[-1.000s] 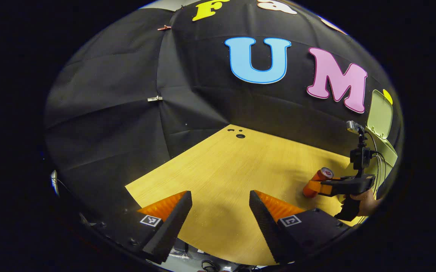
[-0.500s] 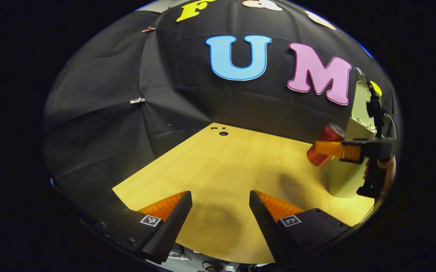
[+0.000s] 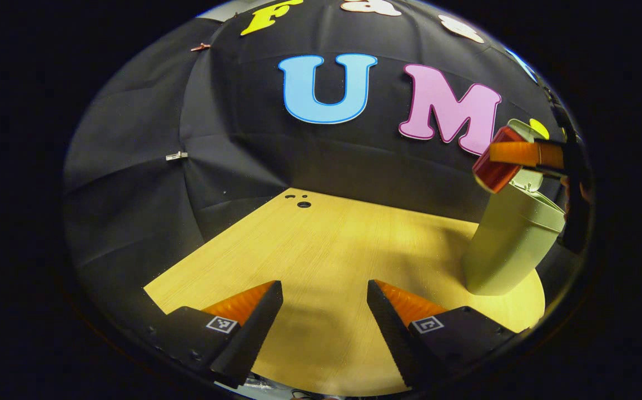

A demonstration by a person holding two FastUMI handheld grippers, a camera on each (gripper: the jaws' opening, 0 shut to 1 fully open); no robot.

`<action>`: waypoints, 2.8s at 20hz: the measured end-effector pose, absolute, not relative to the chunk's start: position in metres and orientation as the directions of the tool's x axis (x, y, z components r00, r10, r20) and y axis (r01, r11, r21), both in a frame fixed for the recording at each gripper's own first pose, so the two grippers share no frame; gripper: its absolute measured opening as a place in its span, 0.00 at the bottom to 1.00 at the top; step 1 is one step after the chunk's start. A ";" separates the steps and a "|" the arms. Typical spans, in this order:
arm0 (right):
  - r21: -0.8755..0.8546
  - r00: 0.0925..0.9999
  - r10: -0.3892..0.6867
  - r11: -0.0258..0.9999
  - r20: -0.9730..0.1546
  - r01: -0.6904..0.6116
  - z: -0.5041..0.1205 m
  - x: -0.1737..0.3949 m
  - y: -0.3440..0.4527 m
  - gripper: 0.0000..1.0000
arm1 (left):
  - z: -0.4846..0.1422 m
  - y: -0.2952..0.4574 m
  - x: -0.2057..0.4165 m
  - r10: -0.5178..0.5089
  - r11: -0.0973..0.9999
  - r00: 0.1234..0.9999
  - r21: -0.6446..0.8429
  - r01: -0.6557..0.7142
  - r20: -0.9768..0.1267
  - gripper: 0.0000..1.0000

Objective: Press the lid of the desktop garbage bin to open it, pick up the crumpled paper on the desktop and throw it into the bin, then pick up the pop can on the desktop and drop it into the bin, and finally close the garbage bin lid.

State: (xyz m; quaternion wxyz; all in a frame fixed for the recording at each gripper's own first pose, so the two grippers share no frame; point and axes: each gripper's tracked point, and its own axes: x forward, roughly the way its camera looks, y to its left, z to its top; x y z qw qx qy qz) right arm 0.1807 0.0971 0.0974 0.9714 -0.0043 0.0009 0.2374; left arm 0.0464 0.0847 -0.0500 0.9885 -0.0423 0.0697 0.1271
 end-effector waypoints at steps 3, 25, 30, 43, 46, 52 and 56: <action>0.002 0.908 0.415 0.909 0.047 -0.416 0.121 0.183 0.071 0.83 | -0.056 0.078 0.048 0.223 0.970 0.961 -0.059 -0.235 -0.163 0.98; 0.113 0.995 0.064 0.992 -0.072 -0.056 0.057 0.237 -0.088 0.84 | -0.087 0.079 0.066 0.231 0.960 0.932 -0.091 -0.265 -0.280 0.99; 0.107 0.997 0.036 0.994 -0.071 -0.028 0.060 0.240 -0.091 0.94 | -0.088 0.077 0.068 0.225 0.964 0.931 -0.073 -0.255 -0.288 0.96; -0.032 0.982 -0.033 0.999 0.184 0.040 0.196 0.231 -0.110 0.96 | -0.108 0.099 0.050 0.266 0.943 0.911 -0.111 -0.314 -0.315 0.96; -0.045 0.969 -0.035 0.998 0.246 0.047 0.228 0.232 -0.110 0.96 | -0.119 0.094 0.045 0.260 0.936 0.906 -0.142 -0.321 -0.333 0.96; -0.028 0.941 -0.055 0.997 0.334 0.068 0.275 0.248 -0.112 0.95 | -0.122 0.086 0.041 0.266 0.936 0.904 -0.134 -0.325 -0.336 0.96; 0.034 0.945 -0.087 0.996 0.317 0.080 0.273 0.268 -0.123 0.95 | -0.123 0.086 0.036 0.288 0.929 0.897 -0.127 -0.346 -0.336 0.96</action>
